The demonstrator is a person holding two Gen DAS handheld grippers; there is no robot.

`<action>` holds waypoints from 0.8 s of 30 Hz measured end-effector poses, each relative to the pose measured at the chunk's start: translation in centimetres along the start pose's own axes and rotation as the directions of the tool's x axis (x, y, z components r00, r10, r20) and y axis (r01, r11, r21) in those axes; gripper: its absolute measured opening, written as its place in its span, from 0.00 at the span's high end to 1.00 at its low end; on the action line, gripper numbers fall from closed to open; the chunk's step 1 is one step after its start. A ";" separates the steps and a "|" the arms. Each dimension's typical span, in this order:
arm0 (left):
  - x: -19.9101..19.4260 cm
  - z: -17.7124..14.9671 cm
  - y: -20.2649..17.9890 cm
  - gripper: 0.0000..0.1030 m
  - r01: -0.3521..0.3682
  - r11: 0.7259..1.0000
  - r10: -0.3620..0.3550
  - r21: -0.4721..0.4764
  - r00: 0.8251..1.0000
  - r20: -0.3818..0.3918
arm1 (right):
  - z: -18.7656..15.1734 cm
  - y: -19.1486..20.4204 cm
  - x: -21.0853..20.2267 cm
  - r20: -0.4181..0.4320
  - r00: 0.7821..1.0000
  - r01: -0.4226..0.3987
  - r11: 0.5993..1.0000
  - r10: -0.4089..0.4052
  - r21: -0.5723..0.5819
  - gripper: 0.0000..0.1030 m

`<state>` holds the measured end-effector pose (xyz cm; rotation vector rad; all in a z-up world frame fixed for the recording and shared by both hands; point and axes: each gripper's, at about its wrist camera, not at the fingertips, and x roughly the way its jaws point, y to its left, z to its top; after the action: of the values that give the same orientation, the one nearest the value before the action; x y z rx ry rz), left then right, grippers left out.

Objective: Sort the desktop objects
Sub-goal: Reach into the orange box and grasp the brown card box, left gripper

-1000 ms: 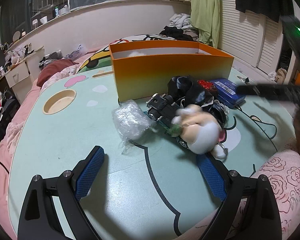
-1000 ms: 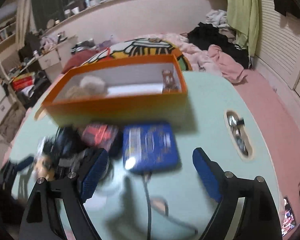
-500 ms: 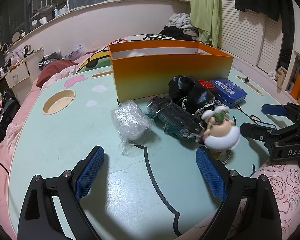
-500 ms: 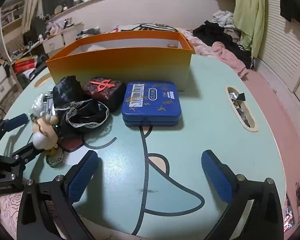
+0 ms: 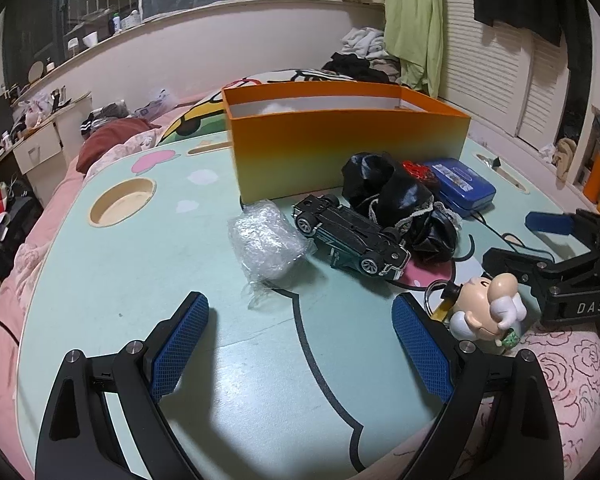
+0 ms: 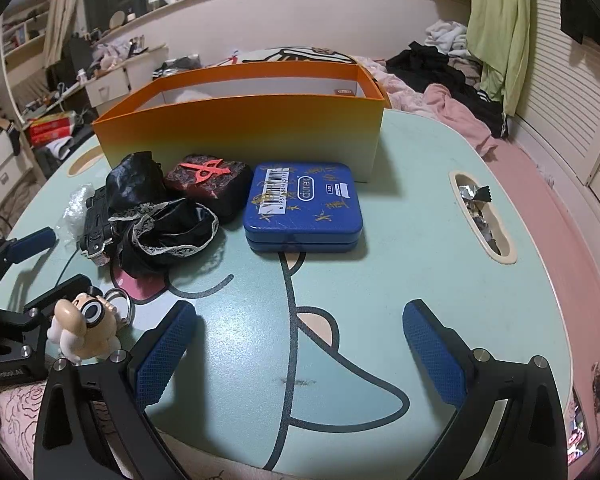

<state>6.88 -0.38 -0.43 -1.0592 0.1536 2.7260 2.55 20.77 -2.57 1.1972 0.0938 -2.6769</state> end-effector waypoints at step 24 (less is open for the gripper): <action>13.9 22.0 -7.0 0.52 0.228 0.906 -0.353 -0.356 0.871 -0.340 | 0.5 0.8 -0.4 0.008 1.000 -0.005 1.000 0.005 -0.004 0.00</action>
<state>-15.83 12.48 6.23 -1.5729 -0.3573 2.2728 2.66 19.97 -1.89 1.1836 0.0953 -2.6760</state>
